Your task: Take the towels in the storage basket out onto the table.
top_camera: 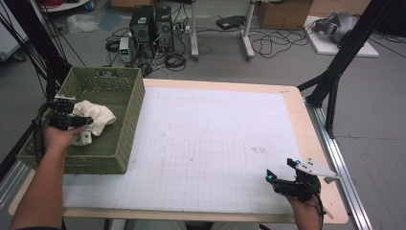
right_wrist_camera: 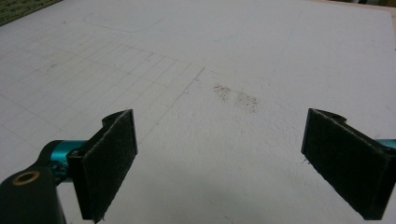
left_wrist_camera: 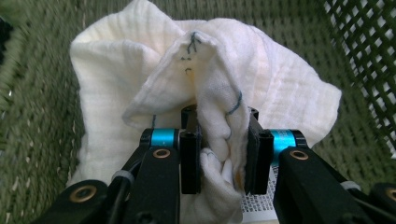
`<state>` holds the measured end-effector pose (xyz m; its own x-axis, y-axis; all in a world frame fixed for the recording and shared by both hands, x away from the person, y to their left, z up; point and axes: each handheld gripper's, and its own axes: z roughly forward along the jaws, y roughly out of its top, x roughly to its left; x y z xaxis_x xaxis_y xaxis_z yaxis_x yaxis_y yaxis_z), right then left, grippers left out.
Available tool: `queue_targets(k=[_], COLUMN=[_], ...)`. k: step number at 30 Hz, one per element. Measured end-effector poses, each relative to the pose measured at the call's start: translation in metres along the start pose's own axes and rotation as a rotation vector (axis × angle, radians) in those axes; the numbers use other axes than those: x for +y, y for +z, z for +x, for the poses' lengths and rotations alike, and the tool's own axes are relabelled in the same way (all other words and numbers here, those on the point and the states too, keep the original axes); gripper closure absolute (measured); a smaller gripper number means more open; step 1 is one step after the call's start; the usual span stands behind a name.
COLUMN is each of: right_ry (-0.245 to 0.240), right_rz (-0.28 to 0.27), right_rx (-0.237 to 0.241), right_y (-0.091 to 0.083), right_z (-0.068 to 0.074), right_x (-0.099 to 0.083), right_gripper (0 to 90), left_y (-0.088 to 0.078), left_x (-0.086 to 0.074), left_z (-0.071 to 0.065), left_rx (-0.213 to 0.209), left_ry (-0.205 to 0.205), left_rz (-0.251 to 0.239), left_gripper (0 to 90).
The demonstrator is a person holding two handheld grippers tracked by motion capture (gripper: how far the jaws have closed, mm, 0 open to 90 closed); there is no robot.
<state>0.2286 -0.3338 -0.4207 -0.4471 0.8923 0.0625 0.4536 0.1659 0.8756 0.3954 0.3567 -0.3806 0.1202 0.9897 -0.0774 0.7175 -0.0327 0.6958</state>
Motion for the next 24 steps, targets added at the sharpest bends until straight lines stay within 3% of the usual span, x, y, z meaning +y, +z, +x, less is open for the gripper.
queue_targets(k=[15, 24], right_ry=[0.008, 0.008], right_rz=[0.001, -0.004], right_rx=[-0.001, -0.001], right_y=[-0.001, -0.001], right_z=[0.0, -0.001], right_x=[0.0, 0.0], right_gripper=[9.7, 9.7], left_y=[-0.02, -0.036], left_x=[0.002, 0.003], left_z=[-0.002, 0.0], left_rx=[0.001, -0.038], left_ry=[0.015, -0.016], left_rz=[-0.213, -0.361], left_gripper=[72.9, 73.1])
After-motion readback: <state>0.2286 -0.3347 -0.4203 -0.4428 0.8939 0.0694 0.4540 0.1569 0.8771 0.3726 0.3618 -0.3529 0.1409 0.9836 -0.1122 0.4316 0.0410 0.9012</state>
